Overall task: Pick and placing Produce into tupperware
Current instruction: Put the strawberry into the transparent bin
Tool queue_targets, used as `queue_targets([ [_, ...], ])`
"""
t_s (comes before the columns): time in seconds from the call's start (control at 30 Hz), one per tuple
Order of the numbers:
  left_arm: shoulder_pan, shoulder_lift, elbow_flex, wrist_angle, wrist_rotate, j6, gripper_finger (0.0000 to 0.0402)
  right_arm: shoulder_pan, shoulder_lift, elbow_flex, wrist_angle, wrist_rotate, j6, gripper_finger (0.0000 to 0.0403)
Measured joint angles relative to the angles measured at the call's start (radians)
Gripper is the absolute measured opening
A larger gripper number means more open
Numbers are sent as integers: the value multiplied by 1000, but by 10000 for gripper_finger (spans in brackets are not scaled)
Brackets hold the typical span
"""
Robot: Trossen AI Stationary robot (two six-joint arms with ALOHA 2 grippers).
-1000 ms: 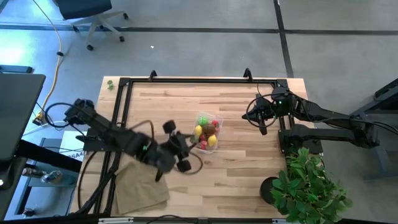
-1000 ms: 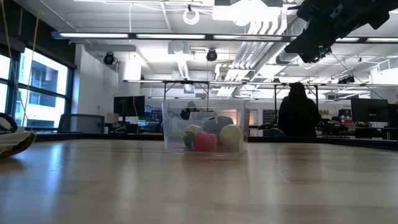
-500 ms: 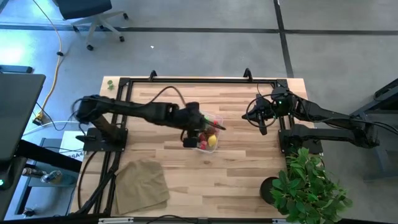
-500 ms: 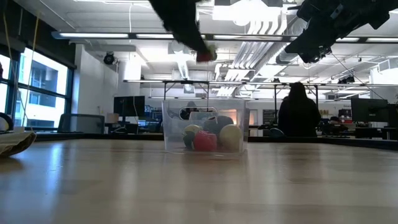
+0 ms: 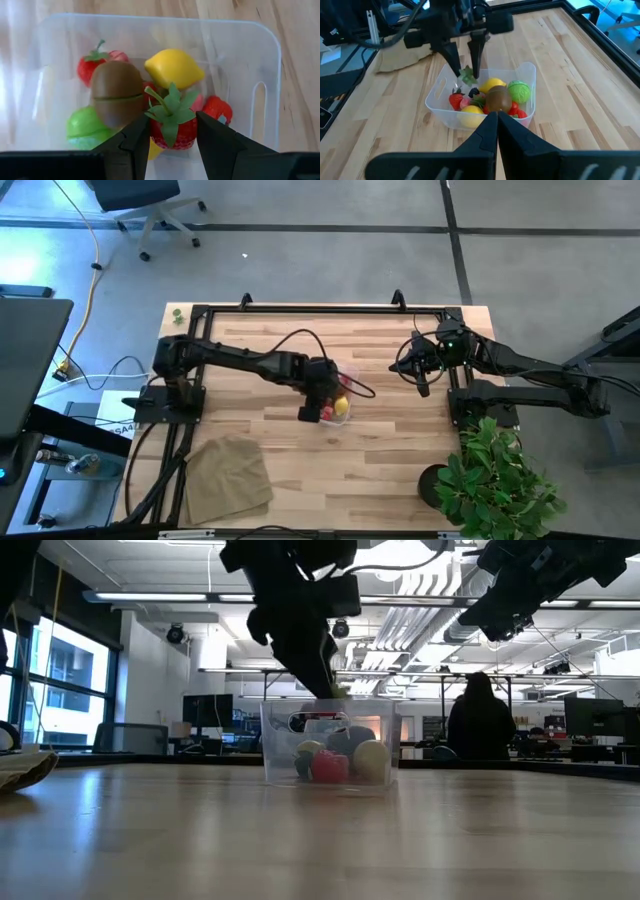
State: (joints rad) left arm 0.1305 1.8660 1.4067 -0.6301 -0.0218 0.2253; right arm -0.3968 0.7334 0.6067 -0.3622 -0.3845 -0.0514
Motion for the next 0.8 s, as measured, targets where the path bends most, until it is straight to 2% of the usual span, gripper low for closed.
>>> queue_targets([
  [0.8,0,54,1,44,22,12,134,0,0,0,0,0,0,5],
])
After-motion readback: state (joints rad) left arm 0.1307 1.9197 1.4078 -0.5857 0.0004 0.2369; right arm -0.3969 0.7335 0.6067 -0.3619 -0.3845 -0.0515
